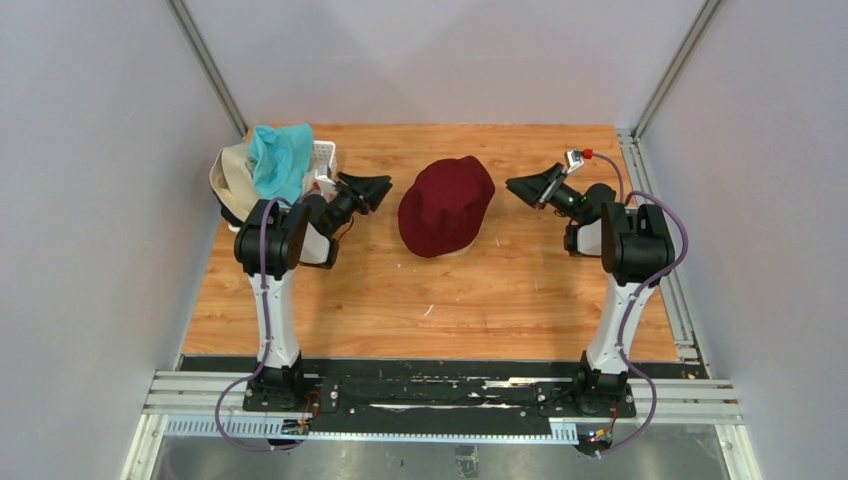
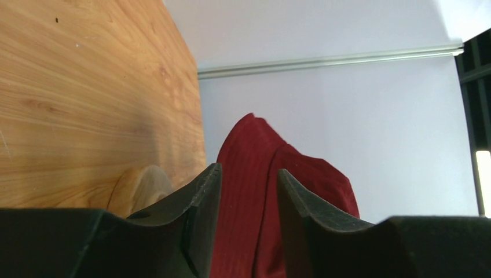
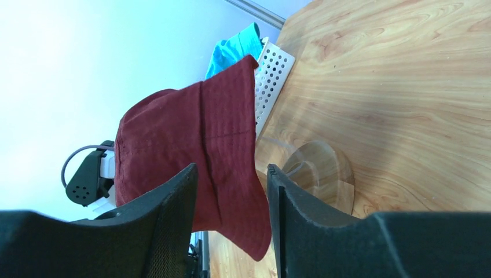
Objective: Stack the hats
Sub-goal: Place the hat on the hat stand, then pick up the hat from the bin.
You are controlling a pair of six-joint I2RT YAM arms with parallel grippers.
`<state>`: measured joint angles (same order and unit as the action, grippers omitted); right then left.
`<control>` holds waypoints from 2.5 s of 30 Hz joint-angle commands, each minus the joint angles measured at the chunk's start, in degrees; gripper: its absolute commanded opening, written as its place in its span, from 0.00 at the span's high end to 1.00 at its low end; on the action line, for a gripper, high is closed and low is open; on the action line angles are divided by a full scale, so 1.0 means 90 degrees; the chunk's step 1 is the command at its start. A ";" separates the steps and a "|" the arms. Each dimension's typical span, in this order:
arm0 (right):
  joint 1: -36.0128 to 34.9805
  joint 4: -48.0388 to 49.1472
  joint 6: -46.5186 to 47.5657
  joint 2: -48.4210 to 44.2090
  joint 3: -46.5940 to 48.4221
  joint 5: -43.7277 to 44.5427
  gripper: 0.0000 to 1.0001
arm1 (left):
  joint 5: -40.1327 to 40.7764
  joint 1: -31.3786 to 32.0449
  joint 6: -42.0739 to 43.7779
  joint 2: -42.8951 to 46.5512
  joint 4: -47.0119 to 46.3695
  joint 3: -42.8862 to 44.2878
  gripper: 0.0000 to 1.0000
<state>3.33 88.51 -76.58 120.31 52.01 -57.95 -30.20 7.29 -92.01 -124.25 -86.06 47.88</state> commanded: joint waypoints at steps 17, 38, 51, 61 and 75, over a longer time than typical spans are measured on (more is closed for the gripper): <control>0.0079 0.0273 -0.0071 -0.0326 0.0216 0.0058 0.40 | -0.0155 0.0025 -0.0027 0.0148 -0.0305 0.0684 0.49; -0.0009 -0.3272 0.2053 -0.1671 0.0778 0.0197 0.22 | -0.0606 0.0294 0.2656 0.2702 0.3958 0.1197 0.21; -0.0157 -0.8303 0.5096 -0.3445 0.1125 0.1940 0.17 | 0.2831 0.0333 0.7135 0.5382 1.0891 0.2152 0.07; -0.0377 -0.9260 0.5744 -0.4093 0.1219 0.2543 0.17 | 0.5612 0.0157 0.7757 0.5122 1.1970 0.2493 0.13; -0.0400 -0.9301 0.5748 -0.4303 0.1257 0.2348 0.16 | 0.6475 -0.0801 0.7371 0.3431 1.2287 0.4596 0.37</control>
<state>0.75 5.21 -25.61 83.46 61.87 -35.99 24.29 3.20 -24.93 -89.78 22.15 84.51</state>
